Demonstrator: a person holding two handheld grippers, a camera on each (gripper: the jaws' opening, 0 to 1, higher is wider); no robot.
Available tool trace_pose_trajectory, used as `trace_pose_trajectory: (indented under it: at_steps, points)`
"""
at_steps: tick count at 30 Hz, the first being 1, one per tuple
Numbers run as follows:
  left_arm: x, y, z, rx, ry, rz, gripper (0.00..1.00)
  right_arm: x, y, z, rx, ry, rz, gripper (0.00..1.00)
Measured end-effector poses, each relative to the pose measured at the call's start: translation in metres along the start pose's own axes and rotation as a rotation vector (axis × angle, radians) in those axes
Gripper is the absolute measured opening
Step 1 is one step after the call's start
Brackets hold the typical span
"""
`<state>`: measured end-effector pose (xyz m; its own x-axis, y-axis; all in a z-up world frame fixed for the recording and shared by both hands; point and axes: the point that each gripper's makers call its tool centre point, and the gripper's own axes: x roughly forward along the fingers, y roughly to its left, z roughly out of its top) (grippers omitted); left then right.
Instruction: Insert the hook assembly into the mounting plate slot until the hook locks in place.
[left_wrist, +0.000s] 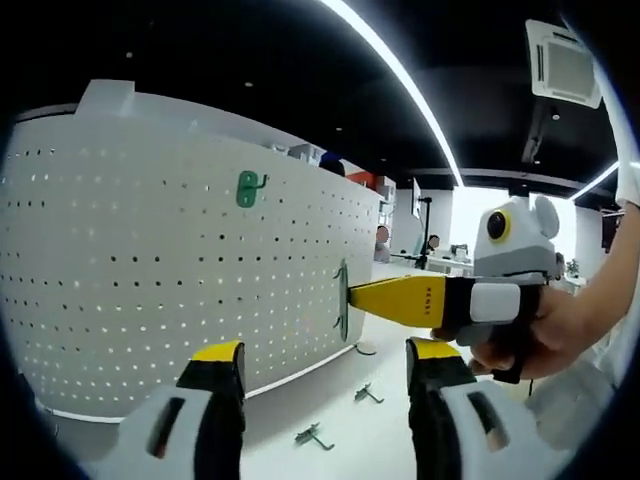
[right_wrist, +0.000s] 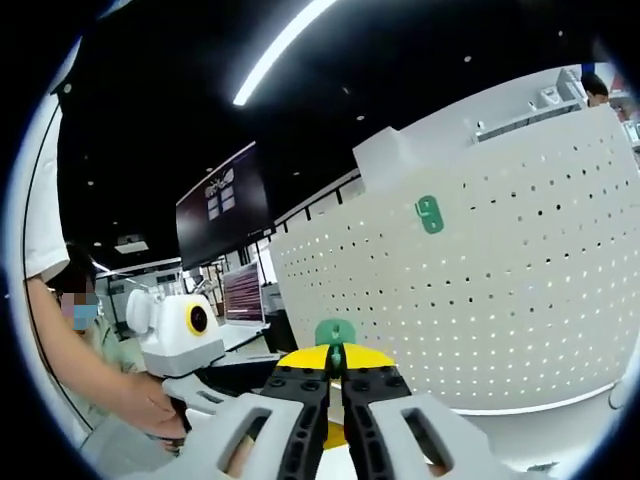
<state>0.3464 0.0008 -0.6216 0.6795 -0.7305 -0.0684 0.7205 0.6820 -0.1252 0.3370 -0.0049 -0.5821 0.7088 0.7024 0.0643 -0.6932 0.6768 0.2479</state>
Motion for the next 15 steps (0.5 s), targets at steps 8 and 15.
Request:
trace_pose_trajectory:
  at_steps: [8, 15]
  points:
    - [-0.0021, 0.0019, -0.0026, -0.004, 0.005, 0.009, 0.71, -0.002, -0.0019, 0.0043, -0.098, 0.014, -0.023, 0.0]
    - [-0.0037, 0.0032, -0.0053, -0.013, 0.011, 0.014, 0.69, -0.0041, -0.0095, 0.0047, -0.265, 0.051, -0.098, 0.01]
